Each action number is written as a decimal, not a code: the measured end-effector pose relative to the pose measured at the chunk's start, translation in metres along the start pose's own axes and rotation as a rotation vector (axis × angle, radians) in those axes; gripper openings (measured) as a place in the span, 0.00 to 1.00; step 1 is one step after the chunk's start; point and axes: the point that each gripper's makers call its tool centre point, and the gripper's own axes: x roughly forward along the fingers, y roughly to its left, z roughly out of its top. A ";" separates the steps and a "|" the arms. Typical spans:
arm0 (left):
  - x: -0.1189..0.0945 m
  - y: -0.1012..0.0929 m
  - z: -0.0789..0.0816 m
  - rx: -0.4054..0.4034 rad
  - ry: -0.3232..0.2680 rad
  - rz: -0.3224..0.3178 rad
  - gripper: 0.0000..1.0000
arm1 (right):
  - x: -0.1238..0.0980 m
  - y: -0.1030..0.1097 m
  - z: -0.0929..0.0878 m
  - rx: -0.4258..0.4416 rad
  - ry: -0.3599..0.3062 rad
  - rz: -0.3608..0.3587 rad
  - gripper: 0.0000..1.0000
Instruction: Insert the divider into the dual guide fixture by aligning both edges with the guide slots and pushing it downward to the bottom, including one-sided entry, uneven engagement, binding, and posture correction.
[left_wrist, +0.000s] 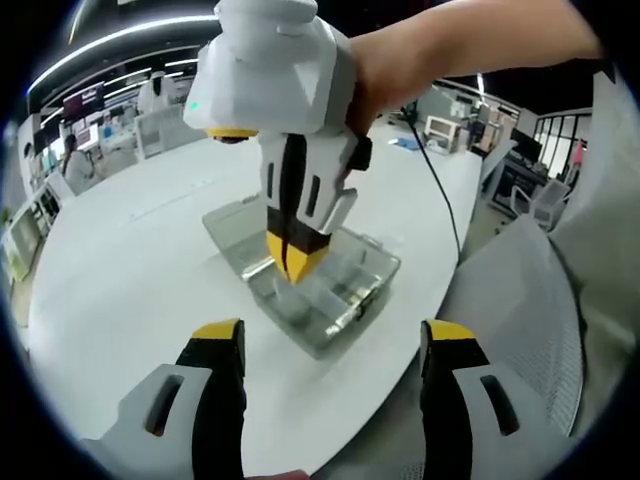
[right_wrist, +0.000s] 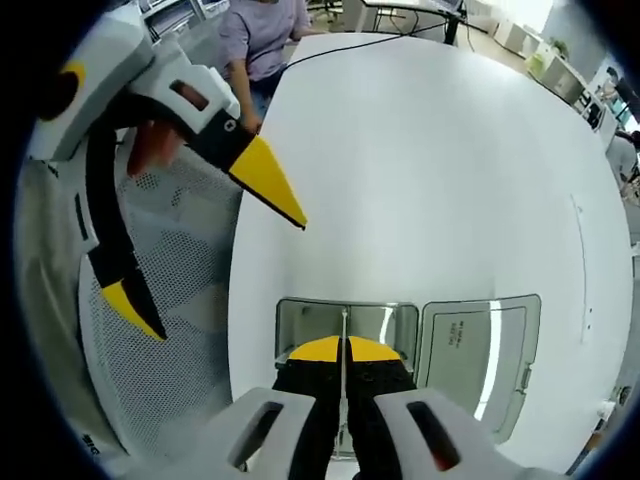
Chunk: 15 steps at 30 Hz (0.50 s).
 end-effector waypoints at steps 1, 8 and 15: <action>0.000 0.000 0.000 0.001 0.000 0.000 0.70 | 0.000 0.001 -0.001 0.002 -0.004 0.000 0.00; 0.001 0.000 -0.003 0.000 0.005 -0.001 0.70 | 0.003 -0.001 -0.002 0.014 -0.029 -0.008 0.00; 0.000 -0.001 -0.006 -0.003 0.011 0.001 0.70 | 0.006 -0.006 -0.004 0.013 -0.030 -0.008 0.00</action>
